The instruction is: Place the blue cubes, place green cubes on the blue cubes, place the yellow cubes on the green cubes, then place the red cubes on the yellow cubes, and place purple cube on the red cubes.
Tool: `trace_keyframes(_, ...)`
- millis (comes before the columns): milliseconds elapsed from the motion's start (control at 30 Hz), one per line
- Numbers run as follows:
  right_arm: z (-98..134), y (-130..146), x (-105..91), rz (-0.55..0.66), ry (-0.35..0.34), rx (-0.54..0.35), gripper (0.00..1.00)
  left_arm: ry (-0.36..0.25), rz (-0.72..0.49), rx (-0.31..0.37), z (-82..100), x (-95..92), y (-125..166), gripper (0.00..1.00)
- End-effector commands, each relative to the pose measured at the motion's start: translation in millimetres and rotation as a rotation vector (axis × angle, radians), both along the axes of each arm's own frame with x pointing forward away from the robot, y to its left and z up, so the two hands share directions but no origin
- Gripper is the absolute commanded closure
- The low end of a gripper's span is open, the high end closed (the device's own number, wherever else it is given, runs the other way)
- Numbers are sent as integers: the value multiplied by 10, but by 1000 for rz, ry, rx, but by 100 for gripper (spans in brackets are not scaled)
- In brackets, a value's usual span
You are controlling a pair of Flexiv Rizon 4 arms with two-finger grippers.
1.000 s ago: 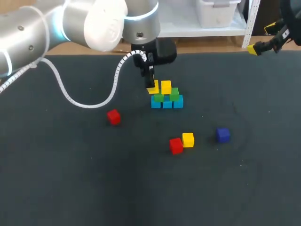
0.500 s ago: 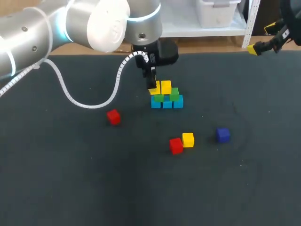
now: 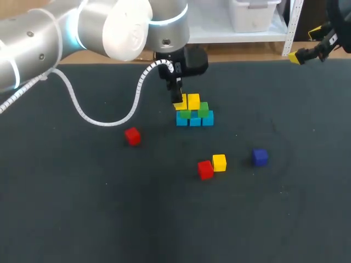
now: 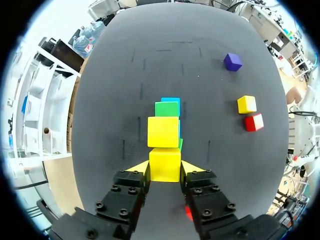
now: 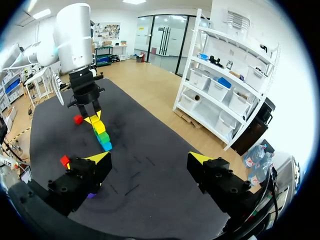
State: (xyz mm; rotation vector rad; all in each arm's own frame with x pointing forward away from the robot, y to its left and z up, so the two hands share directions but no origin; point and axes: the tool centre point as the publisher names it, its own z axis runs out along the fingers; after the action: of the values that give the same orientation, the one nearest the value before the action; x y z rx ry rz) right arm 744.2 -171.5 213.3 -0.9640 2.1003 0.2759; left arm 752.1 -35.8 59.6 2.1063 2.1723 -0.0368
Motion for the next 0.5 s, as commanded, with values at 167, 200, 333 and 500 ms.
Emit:
trace_keyframes(167,-2,8,-7,-4,-2,-2,0,5,-1,2,-4,18,-19,92)
trace_keyframes(200,-2,8,-7,-4,-2,-2,0,5,0,2,-4,18,-19,91)
trace_keyframes(333,-2,8,-7,-4,-2,-2,0,6,0,4,-4,18,-20,89)
trace_keyframes(500,-2,8,-7,-4,-2,-2,0,8,2,6,-7,18,-23,90)
